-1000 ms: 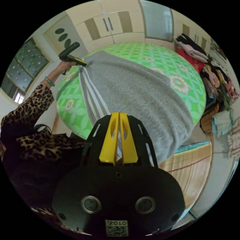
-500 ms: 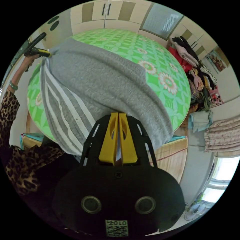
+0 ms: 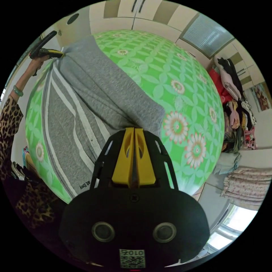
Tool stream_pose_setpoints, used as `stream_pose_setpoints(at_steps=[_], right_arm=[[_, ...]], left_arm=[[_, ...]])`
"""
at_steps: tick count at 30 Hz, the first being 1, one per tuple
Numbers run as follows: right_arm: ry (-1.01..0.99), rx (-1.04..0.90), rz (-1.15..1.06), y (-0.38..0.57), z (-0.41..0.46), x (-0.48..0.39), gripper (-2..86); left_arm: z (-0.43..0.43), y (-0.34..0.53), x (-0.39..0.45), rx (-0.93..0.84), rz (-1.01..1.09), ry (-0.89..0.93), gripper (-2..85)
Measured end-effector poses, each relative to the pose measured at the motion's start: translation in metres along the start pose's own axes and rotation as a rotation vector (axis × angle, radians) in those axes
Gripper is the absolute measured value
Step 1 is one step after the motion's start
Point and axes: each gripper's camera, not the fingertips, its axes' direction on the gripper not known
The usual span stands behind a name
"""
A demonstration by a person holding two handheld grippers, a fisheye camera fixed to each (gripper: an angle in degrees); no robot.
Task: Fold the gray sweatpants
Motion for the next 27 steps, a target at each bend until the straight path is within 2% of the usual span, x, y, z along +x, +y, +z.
stream_pose_setpoints(at_steps=[6,10,15,19,21,23,25,27], right_arm=[[0.043,0.035,-0.115,-0.138,0.019,-0.021,0.6],[0.254,0.029,-0.286,-0.203,0.032,-0.051,0.8],[0.227,0.032,-0.37,-0.216,0.034,-0.068,1.3],[0.26,-0.003,-0.59,-0.153,0.023,-0.103,1.7],[0.311,0.063,-0.513,-0.125,0.003,-0.086,1.9],[0.282,0.179,-0.388,-0.091,-0.03,-0.049,2.1],[0.077,0.288,-0.267,-0.037,-0.067,0.015,2.7],[-0.147,0.296,-0.235,-0.001,-0.077,0.059,3.9]], left_arm=[[0.026,-0.009,-0.057,-0.069,-0.106,-0.148,-0.3],[0.032,0.018,-0.079,-0.146,-0.073,-0.239,-0.3],[0.021,0.073,-0.095,-0.225,-0.053,-0.202,-0.4],[0.025,0.126,-0.109,-0.352,-0.034,-0.049,-0.4],[0.009,0.149,-0.118,-0.286,-0.077,-0.037,-0.4],[-0.036,0.179,-0.136,-0.066,-0.167,0.095,-0.4],[-0.066,0.199,-0.146,0.057,-0.217,0.149,-0.4],[-0.086,0.214,-0.146,0.15,-0.198,0.147,-0.4]])
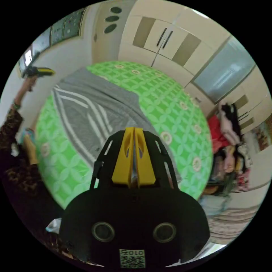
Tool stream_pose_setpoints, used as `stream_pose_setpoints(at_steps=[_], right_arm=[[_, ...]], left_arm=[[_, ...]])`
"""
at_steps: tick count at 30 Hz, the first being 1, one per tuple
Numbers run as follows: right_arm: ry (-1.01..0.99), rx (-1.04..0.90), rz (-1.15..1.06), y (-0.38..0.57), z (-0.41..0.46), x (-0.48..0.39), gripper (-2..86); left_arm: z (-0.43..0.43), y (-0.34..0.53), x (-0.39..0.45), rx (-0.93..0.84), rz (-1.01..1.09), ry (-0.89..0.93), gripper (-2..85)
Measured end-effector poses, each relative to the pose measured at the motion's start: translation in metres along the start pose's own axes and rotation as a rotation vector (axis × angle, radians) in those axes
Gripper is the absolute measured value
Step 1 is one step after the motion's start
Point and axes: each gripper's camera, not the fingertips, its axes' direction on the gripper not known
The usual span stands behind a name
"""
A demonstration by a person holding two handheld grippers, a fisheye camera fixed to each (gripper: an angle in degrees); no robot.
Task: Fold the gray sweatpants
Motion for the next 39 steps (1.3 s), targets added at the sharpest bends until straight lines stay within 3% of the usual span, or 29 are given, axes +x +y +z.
stream_pose_setpoints(at_steps=[3,8,12,18,21,25,31,39], right_arm=[[-0.133,-0.004,0.081,0.056,-0.006,0.023,8.4],[-0.113,-0.038,0.185,0.118,0.003,0.023,11.8],[0.148,0.004,0.129,0.139,-0.012,-0.005,11.4],[0.412,-0.095,-0.039,0.124,0.022,-0.046,7.9],[0.353,-0.1,-0.011,0.13,-0.005,-0.034,5.7],[0.212,0.11,0.146,0.177,-0.091,0.006,4.5],[0.001,0.236,0.273,0.234,-0.137,0.043,3.1],[-0.07,0.281,0.279,0.271,-0.17,0.045,2.6]], left_arm=[[-0.004,0.014,0.007,0.023,0.054,0.042,-0.4],[0.005,0.041,0.014,0.044,0.093,0.095,-0.3],[0.005,0.064,0.004,0.048,0.084,0.089,-0.2],[0.01,0.094,-0.014,0.061,0.075,0.146,-0.1],[0.003,0.11,-0.014,0.097,0.11,0.166,0.0],[-0.011,0.131,-0.007,0.182,0.193,0.178,0.5],[-0.015,0.153,0.03,0.276,0.361,0.096,4.1],[0.013,0.178,0.041,0.211,0.413,0.08,9.8]])
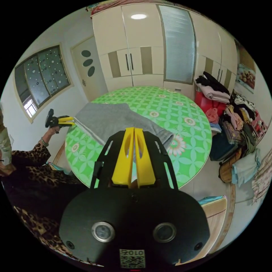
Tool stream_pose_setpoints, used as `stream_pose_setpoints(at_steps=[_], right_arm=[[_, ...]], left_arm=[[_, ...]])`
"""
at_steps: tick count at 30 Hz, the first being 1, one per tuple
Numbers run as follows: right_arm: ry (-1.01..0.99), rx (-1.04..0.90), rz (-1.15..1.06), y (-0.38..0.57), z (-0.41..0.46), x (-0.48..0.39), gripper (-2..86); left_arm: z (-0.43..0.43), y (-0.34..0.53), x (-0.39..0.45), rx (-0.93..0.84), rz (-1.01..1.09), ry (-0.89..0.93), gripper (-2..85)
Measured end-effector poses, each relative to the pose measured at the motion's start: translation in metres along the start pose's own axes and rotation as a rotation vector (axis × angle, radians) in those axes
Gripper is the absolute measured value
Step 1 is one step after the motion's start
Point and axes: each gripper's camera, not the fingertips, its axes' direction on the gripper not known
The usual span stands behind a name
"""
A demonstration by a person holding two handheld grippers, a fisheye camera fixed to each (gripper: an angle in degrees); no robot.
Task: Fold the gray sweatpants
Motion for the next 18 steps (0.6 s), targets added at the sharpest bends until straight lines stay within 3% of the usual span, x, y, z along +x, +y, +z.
stream_pose_setpoints(at_steps=[3,7,12,18], right_arm=[[-0.053,-0.103,-0.067,0.003,0.019,-0.026,4.2],[0.196,-0.258,-0.207,0.024,0.07,-0.094,6.0],[0.449,-0.229,-0.311,0.043,0.097,-0.153,6.0],[0.496,-0.253,-0.384,0.039,0.118,-0.185,10.2]], left_arm=[[-0.001,0.008,0.001,0.034,-0.05,-0.01,10.1],[-0.008,0.02,-0.003,0.091,-0.105,0.036,10.2],[-0.008,0.032,0.003,0.089,-0.112,0.049,10.7],[-0.004,0.04,0.017,0.081,-0.079,0.114,11.5]])
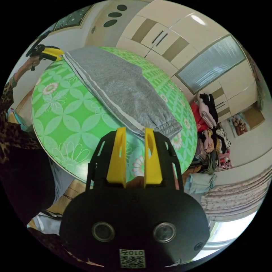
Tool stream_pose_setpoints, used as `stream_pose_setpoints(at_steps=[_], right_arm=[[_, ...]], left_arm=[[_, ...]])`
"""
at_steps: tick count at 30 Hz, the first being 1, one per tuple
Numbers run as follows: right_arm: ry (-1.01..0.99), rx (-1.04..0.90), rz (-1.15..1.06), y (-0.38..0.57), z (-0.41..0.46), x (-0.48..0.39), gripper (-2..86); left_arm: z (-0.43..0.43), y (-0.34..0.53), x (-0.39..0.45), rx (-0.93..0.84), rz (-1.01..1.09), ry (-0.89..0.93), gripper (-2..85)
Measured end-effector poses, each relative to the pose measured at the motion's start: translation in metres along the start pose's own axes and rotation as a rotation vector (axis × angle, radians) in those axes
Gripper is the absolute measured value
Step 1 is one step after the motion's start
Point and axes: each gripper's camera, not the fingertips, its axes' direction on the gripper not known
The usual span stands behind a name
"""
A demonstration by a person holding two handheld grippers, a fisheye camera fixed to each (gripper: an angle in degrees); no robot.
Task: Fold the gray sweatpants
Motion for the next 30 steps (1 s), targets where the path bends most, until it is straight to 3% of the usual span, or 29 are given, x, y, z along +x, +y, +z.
stream_pose_setpoints(at_steps=[6,10,25,30], right_arm=[[0.116,-0.034,-0.106,-0.024,0.007,-0.039,10.6],[0.159,-0.035,-0.107,-0.029,0.007,-0.043,4.1],[-0.054,0.154,0.142,-0.051,-0.054,0.048,1.7],[-0.163,0.195,0.205,-0.047,-0.05,0.071,1.6]], left_arm=[[0.006,0.002,0.017,0.026,0.027,0.025,12.3],[0.008,0.001,0.027,0.023,0.043,0.014,13.1],[0.015,-0.022,0.064,0.006,0.119,-0.14,14.1],[0.025,-0.038,0.059,-0.002,0.097,-0.105,13.4]])
